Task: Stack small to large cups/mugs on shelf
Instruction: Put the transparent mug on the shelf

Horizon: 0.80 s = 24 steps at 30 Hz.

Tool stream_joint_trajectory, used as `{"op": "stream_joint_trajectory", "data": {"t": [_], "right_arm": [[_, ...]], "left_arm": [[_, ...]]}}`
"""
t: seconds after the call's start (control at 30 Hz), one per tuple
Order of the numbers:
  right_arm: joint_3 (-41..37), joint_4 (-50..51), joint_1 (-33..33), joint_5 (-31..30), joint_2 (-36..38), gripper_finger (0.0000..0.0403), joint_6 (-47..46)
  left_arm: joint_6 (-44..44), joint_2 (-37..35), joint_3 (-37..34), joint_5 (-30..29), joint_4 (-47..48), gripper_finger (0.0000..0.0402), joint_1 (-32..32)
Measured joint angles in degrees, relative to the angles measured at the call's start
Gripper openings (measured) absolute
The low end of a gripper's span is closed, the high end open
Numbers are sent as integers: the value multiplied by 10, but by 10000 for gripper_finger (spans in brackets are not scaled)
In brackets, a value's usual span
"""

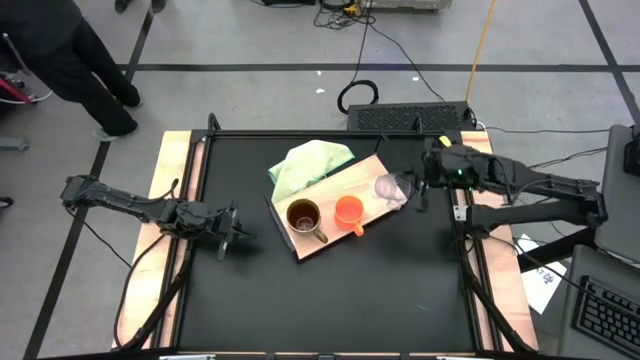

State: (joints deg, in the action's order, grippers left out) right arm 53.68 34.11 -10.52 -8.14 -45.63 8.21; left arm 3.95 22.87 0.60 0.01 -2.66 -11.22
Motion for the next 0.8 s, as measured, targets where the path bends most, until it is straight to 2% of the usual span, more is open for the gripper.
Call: {"op": "stream_joint_trajectory", "data": {"t": [0.1,0.2,0.33,0.6,0.8], "right_arm": [[41,27,-43,34,-25,0,27],[79,52,-84,41,-60,0,43],[121,82,-131,97,-114,0,71],[137,89,-161,159,-189,0,166],[137,95,-182,159,-228,0,215]], "left_arm": [[0,0,0,0,0,5,0],[0,0,0,0,0,5,0],[0,0,0,0,0,5,0],[0,0,0,0,0,5,0],[0,0,0,0,1,5,0]]}}
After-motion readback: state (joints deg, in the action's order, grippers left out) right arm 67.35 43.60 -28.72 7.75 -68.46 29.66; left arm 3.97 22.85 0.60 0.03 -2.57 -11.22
